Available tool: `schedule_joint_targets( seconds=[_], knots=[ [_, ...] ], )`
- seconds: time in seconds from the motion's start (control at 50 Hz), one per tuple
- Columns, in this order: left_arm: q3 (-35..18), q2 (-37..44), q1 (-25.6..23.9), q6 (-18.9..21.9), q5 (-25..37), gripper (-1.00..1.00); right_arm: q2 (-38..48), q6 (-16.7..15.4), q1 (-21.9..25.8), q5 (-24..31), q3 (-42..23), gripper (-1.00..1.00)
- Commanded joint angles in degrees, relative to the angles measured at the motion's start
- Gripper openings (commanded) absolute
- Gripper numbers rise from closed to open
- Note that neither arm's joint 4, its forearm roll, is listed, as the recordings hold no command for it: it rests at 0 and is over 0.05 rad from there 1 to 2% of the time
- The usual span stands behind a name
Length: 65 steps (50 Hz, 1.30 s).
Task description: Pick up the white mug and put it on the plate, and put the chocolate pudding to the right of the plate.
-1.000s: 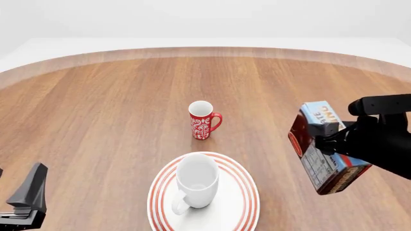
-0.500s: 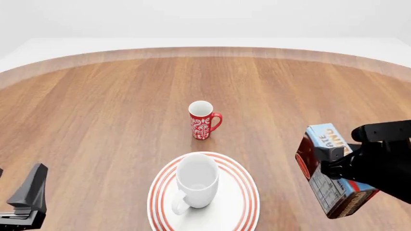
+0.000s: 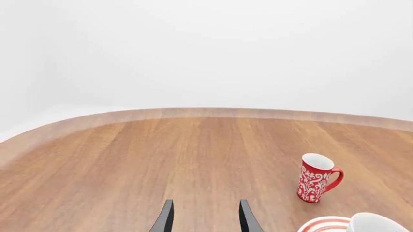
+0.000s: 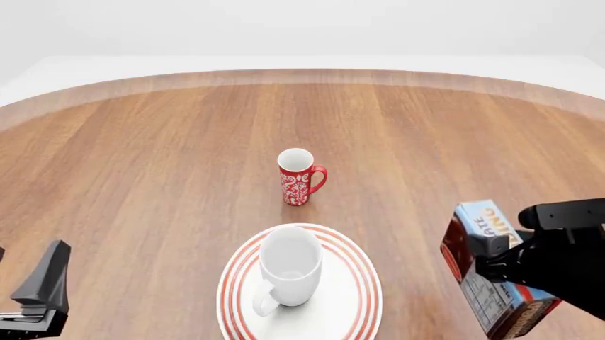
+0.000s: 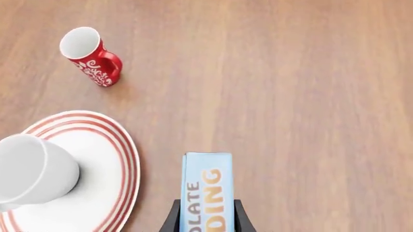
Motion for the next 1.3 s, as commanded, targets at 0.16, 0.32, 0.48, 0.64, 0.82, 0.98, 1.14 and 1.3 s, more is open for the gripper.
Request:
schedule_joint_targets(
  seconds=[0.16,0.32,0.48,0.64,0.82,0.98,1.14,1.3],
  knots=[
    [0.0,-0.1,0.0,0.1,0.0,1.00,1.3,1.2,-0.6,-3.1,4.2,-1.00],
    [0.0,0.2,0.0,0.1,-0.2,1.00,2.9,1.3,-0.8,-5.1,5.6,-1.00],
    [0.0,0.4,0.0,0.1,-0.4,1.00,4.5,1.3,-1.3,-7.1,6.6,-1.00],
    [0.0,0.5,0.0,0.1,-0.5,1.00,6.0,1.0,-1.4,-8.8,7.7,-1.00],
    [0.0,0.1,0.0,0.0,-0.1,1.00,7.3,0.8,-1.4,-10.2,8.4,-1.00],
    [0.0,0.0,0.0,0.0,0.0,1.00,8.2,1.1,-1.4,-10.9,8.9,-1.00],
    [0.0,-0.2,0.0,0.0,0.2,1.00,8.5,1.5,-0.9,-10.8,8.7,-1.00],
    [0.0,-0.1,0.0,0.1,0.1,1.00,8.4,1.7,-0.9,-10.5,8.5,1.00]
  ],
)
